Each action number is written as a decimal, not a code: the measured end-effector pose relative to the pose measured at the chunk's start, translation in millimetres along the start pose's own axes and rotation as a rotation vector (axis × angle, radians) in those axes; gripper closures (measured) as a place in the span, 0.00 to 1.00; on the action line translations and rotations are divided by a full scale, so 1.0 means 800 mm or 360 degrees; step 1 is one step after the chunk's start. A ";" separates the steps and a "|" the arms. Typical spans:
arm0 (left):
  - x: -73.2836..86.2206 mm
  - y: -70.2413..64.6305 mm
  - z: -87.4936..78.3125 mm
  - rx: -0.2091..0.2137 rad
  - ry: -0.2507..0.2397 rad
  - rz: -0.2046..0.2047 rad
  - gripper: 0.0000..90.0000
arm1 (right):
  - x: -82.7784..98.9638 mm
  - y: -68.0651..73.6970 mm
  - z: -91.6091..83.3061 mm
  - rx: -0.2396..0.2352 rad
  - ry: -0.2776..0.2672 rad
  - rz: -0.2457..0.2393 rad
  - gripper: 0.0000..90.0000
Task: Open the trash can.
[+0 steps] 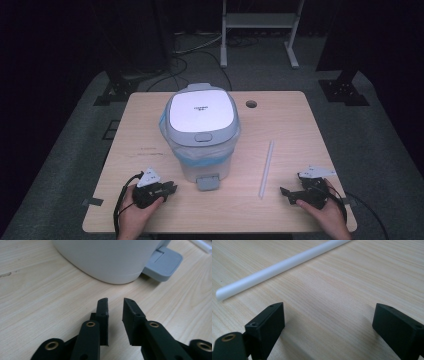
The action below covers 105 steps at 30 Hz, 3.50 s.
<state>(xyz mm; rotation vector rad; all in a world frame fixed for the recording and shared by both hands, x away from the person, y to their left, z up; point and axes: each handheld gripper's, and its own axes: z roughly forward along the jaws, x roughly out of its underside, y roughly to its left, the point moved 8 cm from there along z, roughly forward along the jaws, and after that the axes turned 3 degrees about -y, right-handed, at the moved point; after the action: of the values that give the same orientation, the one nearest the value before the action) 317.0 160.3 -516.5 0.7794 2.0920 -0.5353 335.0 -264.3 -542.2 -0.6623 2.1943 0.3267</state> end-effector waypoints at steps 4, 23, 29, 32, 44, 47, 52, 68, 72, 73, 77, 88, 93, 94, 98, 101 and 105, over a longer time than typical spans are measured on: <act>-0.003 -0.005 -0.001 0.0027 -0.0017 -0.0025 0.93 | 0.000 0.000 0.000 0.0000 0.0000 0.0000 0.10; -0.019 -0.031 0.002 0.0026 -0.0071 -0.0035 1.00 | 0.000 0.000 0.000 0.0000 0.0000 0.0000 0.10; -0.025 -0.038 0.004 0.0015 -0.0074 -0.0016 1.00 | 0.000 0.000 0.000 0.0000 0.0000 0.0000 0.10; -0.028 -0.042 0.006 0.0018 -0.0070 -0.0008 1.00 | 0.000 0.000 0.000 0.0000 0.0000 0.0000 0.10; -0.041 -0.060 0.018 0.0040 -0.0101 -0.0007 1.00 | 0.000 0.000 0.000 0.0000 0.0000 0.0000 0.10; -0.043 -0.064 0.021 0.0040 -0.0110 -0.0001 1.00 | 0.000 0.000 0.000 0.0000 0.0000 0.0000 0.10; -0.048 -0.073 0.029 0.0048 -0.0123 0.0026 1.00 | 0.000 0.000 0.000 0.0000 0.0000 -0.0001 0.10; -0.057 -0.088 0.051 0.0046 -0.0135 0.0034 1.00 | 0.000 0.000 0.000 0.0000 0.0000 0.0000 0.10; -0.056 -0.087 0.057 0.0023 -0.0134 0.0034 1.00 | 0.000 0.000 0.000 0.0000 0.0000 0.0000 0.10; -0.056 -0.087 0.058 0.0016 -0.0133 0.0028 1.00 | 0.000 0.000 0.000 0.0000 0.0000 -0.0001 0.10; -0.056 -0.086 0.063 -0.0005 -0.0137 0.0038 1.00 | 0.000 0.000 0.000 0.0000 0.0000 -0.0001 0.10; -0.054 -0.084 0.074 -0.0025 -0.0138 0.0034 1.00 | 0.000 0.000 0.000 0.0000 0.0000 -0.0001 0.10; -0.053 -0.083 0.074 -0.0004 -0.0140 0.0042 1.00 | 0.000 0.000 0.000 0.0000 0.0000 -0.0001 0.10; -0.053 -0.083 0.074 -0.0004 -0.0140 0.0052 1.00 | 0.000 0.000 0.000 0.0000 0.0000 -0.0001 0.10; -0.052 -0.083 0.075 0.0003 -0.0142 0.0043 1.00 | 0.000 0.000 0.000 0.0000 0.0000 -0.0001 0.10; -0.051 -0.083 0.075 0.0009 -0.0149 0.0047 1.00 | 0.000 0.000 0.000 0.0000 0.0000 0.0000 0.10; -0.049 -0.082 0.075 0.0026 -0.0172 0.0004 1.00 | 0.000 0.000 0.000 0.0001 0.0000 -0.0001 0.10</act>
<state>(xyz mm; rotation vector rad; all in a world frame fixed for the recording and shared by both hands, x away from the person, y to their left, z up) 323.9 63.3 -512.4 0.7457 1.9894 -0.5812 335.0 -264.3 -542.3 -0.6626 2.1940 0.3262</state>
